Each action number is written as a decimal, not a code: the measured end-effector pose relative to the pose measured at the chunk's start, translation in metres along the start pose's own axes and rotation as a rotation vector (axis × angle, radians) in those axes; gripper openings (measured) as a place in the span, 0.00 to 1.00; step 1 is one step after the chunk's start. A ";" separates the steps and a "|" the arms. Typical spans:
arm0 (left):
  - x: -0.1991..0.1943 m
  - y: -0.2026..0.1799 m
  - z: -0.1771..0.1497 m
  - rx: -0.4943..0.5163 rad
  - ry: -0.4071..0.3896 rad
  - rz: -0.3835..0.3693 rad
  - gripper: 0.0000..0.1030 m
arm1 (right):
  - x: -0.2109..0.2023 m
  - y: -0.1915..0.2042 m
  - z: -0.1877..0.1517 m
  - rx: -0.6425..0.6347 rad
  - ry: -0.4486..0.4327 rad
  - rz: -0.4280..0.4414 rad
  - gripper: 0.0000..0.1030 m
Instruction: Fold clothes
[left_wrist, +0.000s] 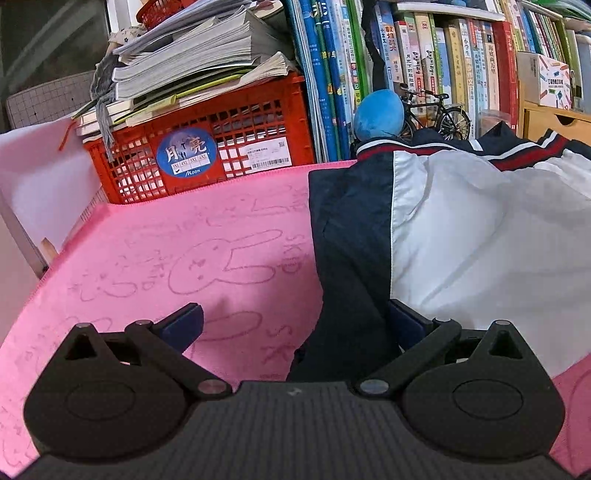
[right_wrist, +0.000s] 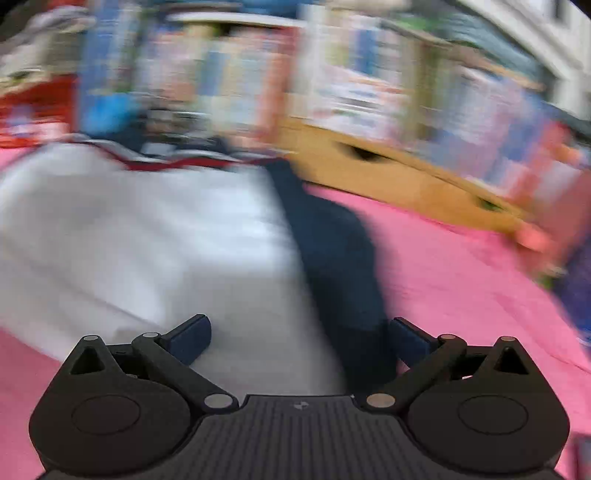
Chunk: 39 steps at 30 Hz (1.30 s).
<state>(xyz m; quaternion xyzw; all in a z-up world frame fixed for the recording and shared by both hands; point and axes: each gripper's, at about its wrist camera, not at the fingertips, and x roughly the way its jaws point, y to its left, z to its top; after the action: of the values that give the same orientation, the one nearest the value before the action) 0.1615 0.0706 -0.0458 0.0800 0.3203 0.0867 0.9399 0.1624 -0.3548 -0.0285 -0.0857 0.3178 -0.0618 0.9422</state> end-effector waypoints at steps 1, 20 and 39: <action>-0.001 -0.002 0.001 0.010 -0.003 0.008 1.00 | 0.003 -0.022 -0.003 0.105 0.032 -0.034 1.00; -0.006 -0.015 0.003 0.092 -0.036 0.078 1.00 | 0.009 0.123 0.054 0.127 -0.053 0.588 0.98; -0.005 -0.013 0.004 0.082 -0.032 0.062 1.00 | -0.027 -0.097 -0.007 0.620 -0.059 0.066 1.00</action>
<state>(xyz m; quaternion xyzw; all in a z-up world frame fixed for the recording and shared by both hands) 0.1613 0.0568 -0.0420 0.1300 0.3058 0.1014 0.9377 0.1308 -0.4456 0.0008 0.2144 0.2588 -0.1228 0.9338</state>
